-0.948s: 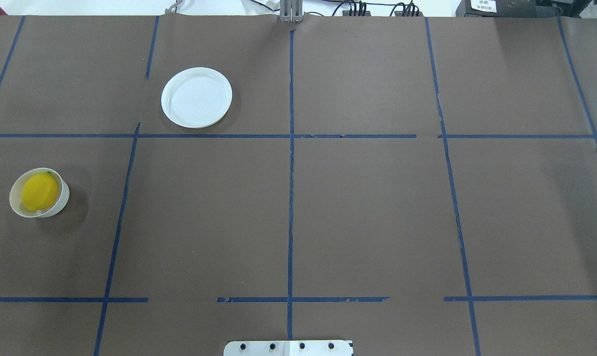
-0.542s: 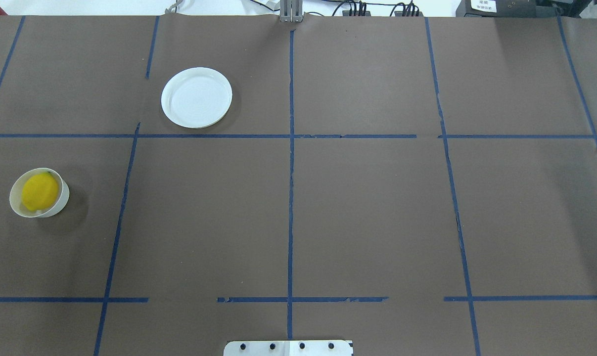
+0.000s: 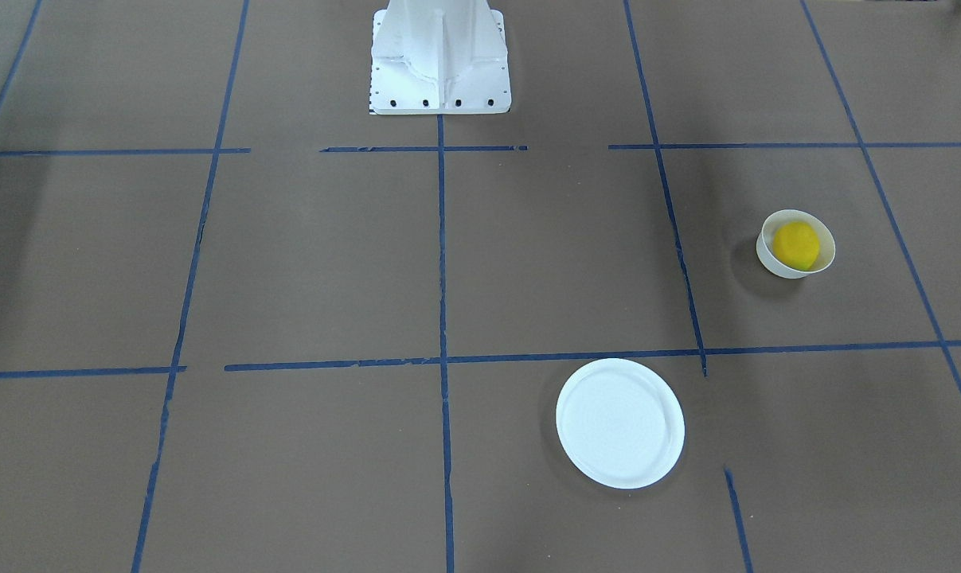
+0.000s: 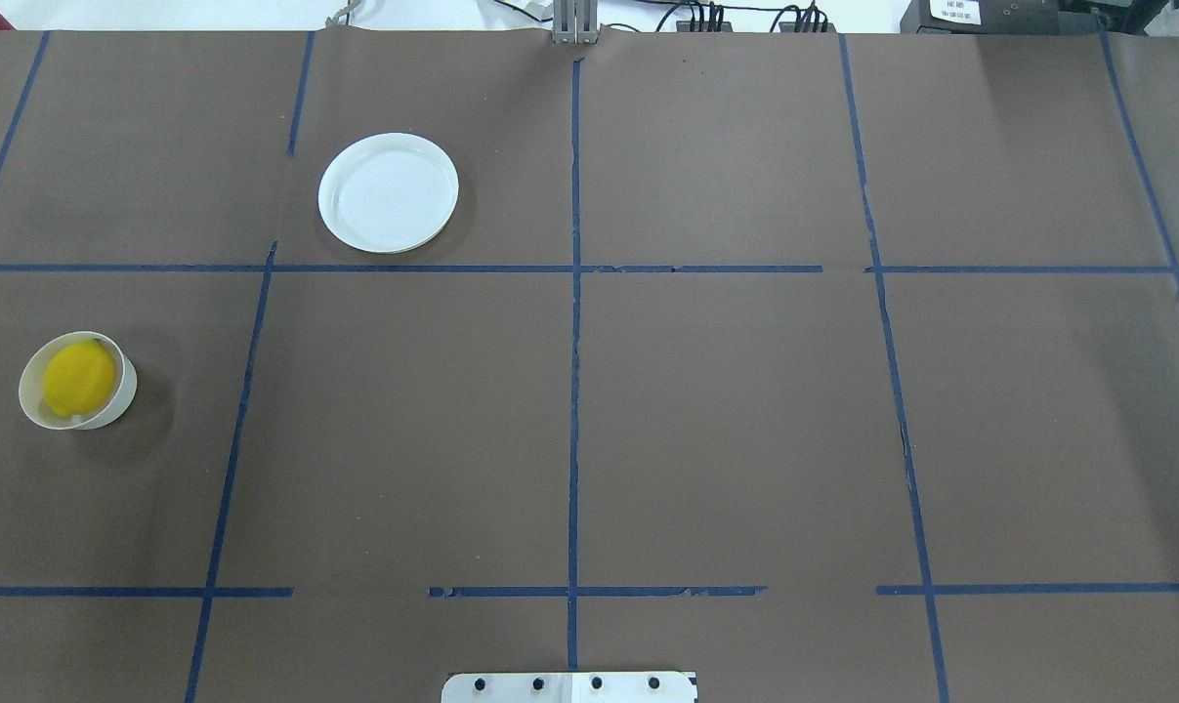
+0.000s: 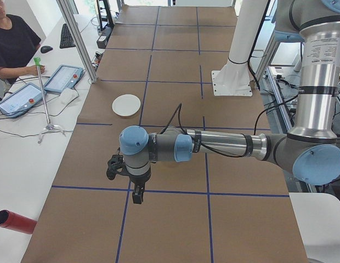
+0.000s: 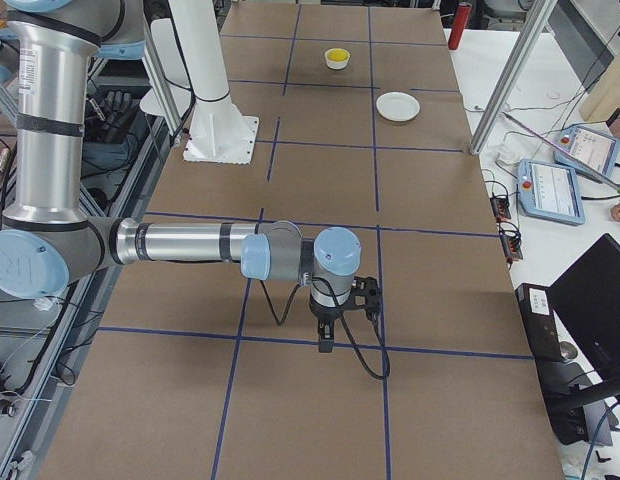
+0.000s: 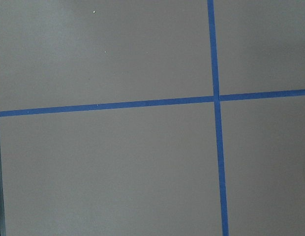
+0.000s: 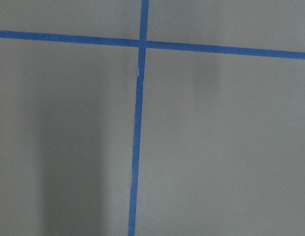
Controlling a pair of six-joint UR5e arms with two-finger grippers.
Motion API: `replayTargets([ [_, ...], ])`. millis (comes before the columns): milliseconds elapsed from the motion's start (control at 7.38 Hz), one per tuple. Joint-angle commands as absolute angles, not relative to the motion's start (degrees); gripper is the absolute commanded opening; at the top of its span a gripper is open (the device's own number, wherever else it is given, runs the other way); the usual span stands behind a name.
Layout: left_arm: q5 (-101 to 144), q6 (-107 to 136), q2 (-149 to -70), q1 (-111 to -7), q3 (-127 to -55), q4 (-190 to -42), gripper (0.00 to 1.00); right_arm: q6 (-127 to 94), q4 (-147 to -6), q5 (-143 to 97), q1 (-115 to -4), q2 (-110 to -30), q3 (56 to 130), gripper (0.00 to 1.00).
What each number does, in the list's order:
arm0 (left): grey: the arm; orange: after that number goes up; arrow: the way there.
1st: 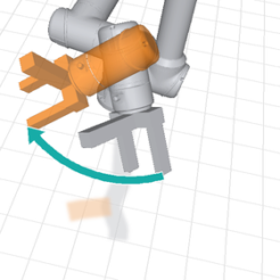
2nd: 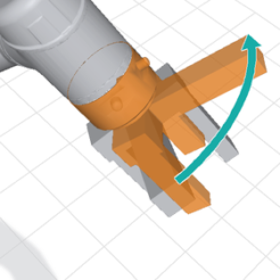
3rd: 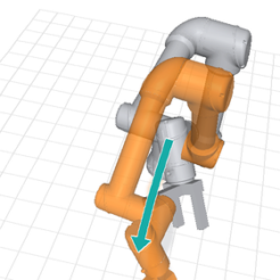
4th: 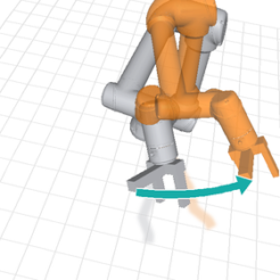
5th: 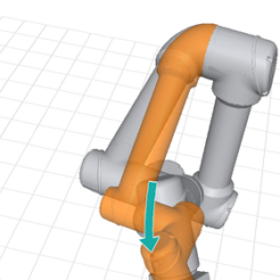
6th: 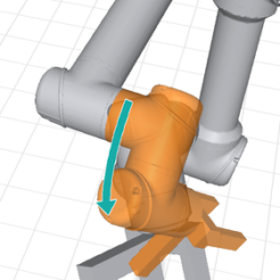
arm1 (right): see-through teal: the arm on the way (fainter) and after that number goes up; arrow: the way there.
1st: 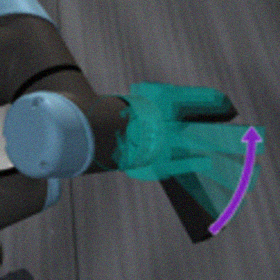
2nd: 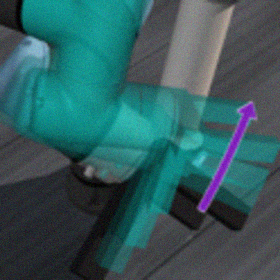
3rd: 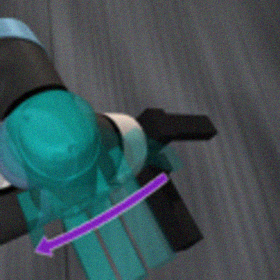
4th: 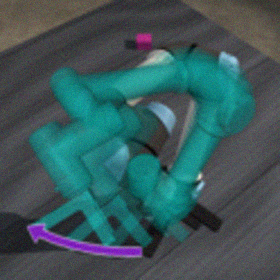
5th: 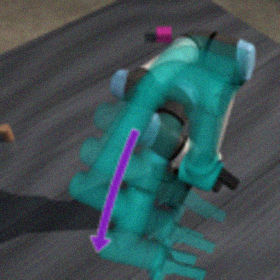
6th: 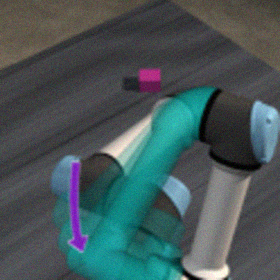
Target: Move lemon from plate to bowl
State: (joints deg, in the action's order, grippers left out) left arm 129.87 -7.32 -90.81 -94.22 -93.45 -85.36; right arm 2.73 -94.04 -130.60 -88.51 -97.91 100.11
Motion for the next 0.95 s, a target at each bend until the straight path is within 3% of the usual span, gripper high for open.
replayTargets([
  [0,129.90,-7.38,-91.05,-94.13,-93.60,-85.25,1.00,2.72,-94.04,-130.61,-88.51,-97.91,100.11,1.00],
  [812,129.90,-7.38,-90.88,-93.17,-92.20,-85.08,1.00,2.72,-94.04,-130.61,-88.51,-97.91,100.11,1.00],
])
